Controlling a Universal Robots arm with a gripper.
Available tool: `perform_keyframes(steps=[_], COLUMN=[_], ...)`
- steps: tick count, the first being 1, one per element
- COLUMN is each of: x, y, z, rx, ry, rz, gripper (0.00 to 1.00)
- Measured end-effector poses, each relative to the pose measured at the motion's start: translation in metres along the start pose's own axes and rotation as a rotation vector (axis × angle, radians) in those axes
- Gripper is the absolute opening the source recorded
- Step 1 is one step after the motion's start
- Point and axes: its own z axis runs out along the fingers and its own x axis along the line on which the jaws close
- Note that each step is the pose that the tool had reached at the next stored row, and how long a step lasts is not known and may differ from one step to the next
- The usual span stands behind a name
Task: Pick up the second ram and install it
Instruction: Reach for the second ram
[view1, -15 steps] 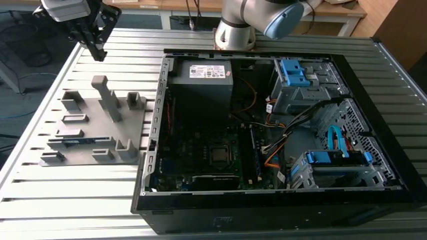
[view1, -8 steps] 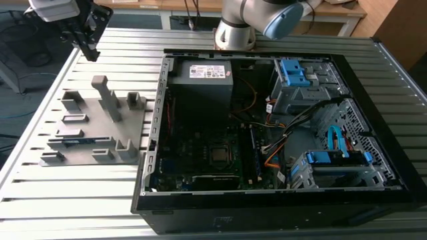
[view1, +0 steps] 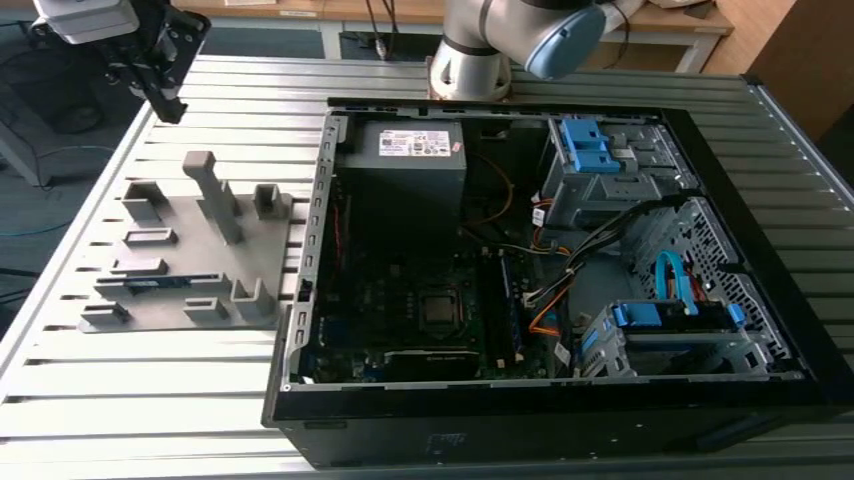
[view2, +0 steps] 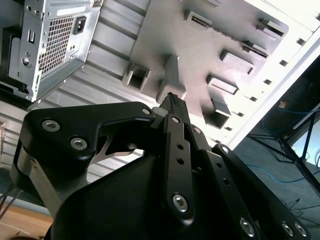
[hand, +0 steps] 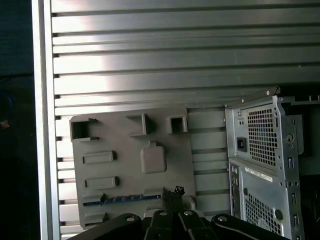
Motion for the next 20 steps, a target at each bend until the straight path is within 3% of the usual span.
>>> perform_keyframes(steps=[20], x=[0.0324], y=[-0.0048], z=[0.0024], rx=[0.0], ry=[0.0], rz=[0.0], gripper=[0.1])
